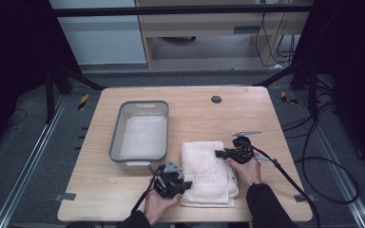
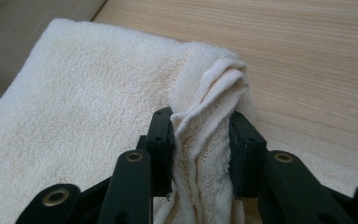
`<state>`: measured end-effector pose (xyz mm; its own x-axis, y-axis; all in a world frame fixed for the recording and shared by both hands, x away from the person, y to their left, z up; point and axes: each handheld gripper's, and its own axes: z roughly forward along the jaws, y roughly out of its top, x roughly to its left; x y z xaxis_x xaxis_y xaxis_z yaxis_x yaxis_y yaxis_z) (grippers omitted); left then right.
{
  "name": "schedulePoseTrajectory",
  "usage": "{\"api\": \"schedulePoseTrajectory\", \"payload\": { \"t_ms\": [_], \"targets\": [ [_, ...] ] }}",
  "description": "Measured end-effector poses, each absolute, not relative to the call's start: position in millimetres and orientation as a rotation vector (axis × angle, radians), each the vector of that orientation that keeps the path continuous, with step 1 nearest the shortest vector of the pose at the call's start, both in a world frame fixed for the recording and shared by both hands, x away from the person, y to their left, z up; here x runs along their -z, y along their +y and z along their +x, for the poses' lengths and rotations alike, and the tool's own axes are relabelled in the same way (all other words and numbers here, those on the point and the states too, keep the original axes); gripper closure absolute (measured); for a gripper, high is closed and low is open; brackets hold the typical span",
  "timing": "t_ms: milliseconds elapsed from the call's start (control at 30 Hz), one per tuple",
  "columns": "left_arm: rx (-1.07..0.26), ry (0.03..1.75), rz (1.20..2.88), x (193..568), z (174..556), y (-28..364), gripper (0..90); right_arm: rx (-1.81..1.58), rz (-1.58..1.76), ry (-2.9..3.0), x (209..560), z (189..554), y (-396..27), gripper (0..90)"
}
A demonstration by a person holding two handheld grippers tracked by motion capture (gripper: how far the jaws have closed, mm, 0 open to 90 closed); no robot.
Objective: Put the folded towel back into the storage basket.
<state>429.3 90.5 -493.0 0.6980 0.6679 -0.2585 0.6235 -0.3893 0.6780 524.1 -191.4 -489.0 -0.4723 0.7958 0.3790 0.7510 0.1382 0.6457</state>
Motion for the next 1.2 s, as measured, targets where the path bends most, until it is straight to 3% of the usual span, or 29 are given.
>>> {"api": "schedulePoseTrajectory", "payload": {
  "t_ms": [1200],
  "targets": [
    [-0.155,0.886,1.996,449,418,103,76.1,-1.441,1.404,2.190,430,501,-201,67.5]
  ]
}}
